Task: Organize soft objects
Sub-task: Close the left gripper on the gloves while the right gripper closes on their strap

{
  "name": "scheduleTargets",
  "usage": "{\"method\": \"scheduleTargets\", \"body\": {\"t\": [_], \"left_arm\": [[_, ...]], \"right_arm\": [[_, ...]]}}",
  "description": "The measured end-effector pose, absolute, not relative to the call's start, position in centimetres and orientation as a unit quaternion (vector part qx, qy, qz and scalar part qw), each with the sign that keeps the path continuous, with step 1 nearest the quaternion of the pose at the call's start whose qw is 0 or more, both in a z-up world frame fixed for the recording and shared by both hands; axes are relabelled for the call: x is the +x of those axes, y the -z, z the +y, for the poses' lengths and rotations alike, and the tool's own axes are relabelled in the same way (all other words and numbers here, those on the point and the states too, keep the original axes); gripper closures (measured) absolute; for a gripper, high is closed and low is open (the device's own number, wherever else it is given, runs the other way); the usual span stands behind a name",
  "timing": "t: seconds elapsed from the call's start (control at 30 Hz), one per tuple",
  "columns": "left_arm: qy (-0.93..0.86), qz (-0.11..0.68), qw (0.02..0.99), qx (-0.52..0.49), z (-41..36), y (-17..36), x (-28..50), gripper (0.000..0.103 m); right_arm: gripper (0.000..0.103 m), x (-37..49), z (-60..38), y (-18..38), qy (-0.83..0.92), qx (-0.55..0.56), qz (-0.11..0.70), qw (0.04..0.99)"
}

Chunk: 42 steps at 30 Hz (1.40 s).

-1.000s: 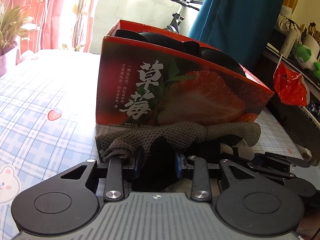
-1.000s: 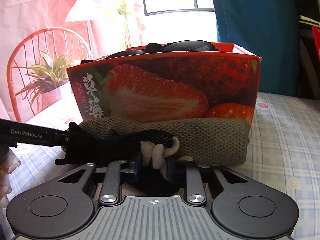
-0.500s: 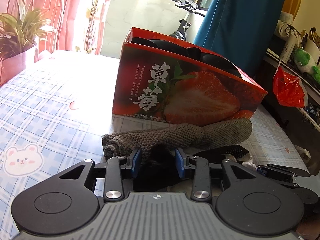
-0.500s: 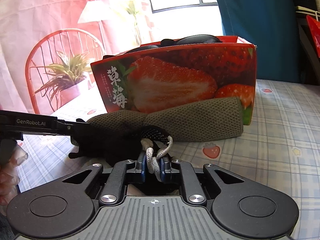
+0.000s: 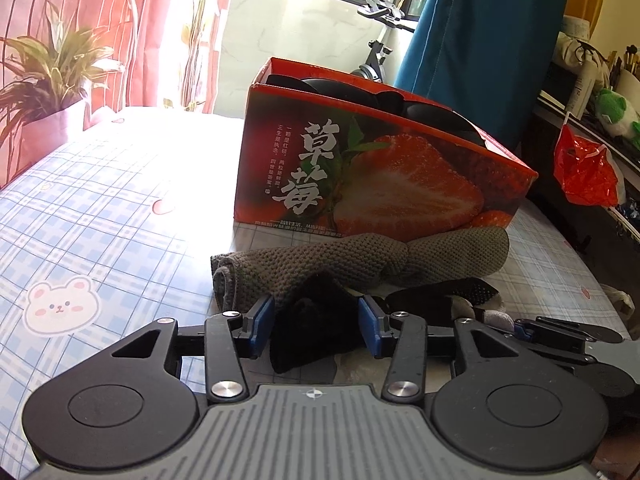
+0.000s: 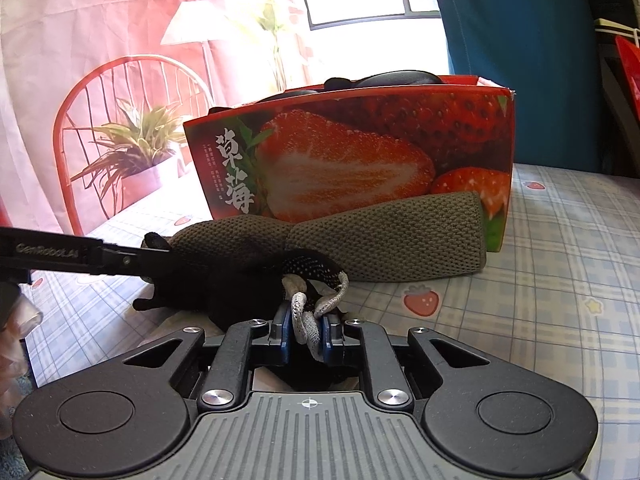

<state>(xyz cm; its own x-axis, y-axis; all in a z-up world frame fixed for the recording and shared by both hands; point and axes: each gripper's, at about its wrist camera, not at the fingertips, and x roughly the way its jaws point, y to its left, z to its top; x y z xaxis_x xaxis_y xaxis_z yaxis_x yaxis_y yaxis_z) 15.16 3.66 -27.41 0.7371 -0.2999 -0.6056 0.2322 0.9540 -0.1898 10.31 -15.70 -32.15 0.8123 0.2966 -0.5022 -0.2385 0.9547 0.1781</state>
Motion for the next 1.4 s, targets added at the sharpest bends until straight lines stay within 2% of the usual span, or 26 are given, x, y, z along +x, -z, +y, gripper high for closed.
{"method": "scheduleTargets", "body": {"t": [0.3, 0.37, 0.43, 0.53, 0.7, 0.77, 0.8, 0.87, 0.9, 0.93, 1.07, 1.4], "left_arm": [[0.149, 0.361, 0.918, -0.064, 4.0, 29.4, 15.8, 0.056], [0.152, 0.361, 0.918, -0.066, 4.1, 29.7, 15.9, 0.06], [0.149, 0.361, 0.919, -0.056, 3.9, 29.9, 15.8, 0.07], [0.154, 0.358, 0.92, -0.047, 4.0, 30.1, 15.8, 0.077], [0.155, 0.355, 0.921, -0.037, 3.8, 30.1, 15.7, 0.077], [0.153, 0.356, 0.921, -0.045, 3.9, 30.0, 15.7, 0.075], [0.149, 0.354, 0.922, -0.05, 4.0, 29.9, 15.8, 0.07], [0.137, 0.344, 0.927, -0.054, 4.3, 29.7, 15.8, 0.05], [0.129, 0.337, 0.931, -0.057, 4.5, 29.5, 15.8, 0.036], [0.124, 0.33, 0.933, -0.066, 4.8, 29.4, 15.9, 0.033], [0.171, 0.341, 0.917, -0.118, 5.6, 29.7, 17.6, 0.034], [0.194, 0.34, 0.91, -0.141, 5.0, 30.6, 18.9, 0.033]], "right_arm": [[0.089, 10.4, -15.7, 32.2, -0.141, 0.053, 0.272, 0.95], [0.089, 10.5, -15.8, 32.2, -0.141, 0.052, 0.272, 0.95], [0.089, 10.5, -15.8, 32.3, -0.141, 0.052, 0.273, 0.95], [0.089, 10.5, -15.8, 32.2, -0.142, 0.053, 0.274, 0.95], [0.089, 10.6, -15.7, 32.3, -0.141, 0.049, 0.274, 0.95], [0.089, 10.6, -15.7, 32.3, -0.142, 0.05, 0.274, 0.95], [0.089, 10.5, -15.7, 32.3, -0.142, 0.05, 0.274, 0.95], [0.089, 10.5, -15.7, 32.3, -0.143, 0.051, 0.273, 0.95], [0.089, 10.5, -15.7, 32.3, -0.142, 0.052, 0.274, 0.95], [0.089, 10.5, -15.7, 32.3, -0.143, 0.053, 0.274, 0.95], [0.089, 10.4, -15.7, 32.2, -0.142, 0.054, 0.274, 0.95], [0.088, 10.6, -15.7, 32.2, -0.141, 0.057, 0.277, 0.949]]}}
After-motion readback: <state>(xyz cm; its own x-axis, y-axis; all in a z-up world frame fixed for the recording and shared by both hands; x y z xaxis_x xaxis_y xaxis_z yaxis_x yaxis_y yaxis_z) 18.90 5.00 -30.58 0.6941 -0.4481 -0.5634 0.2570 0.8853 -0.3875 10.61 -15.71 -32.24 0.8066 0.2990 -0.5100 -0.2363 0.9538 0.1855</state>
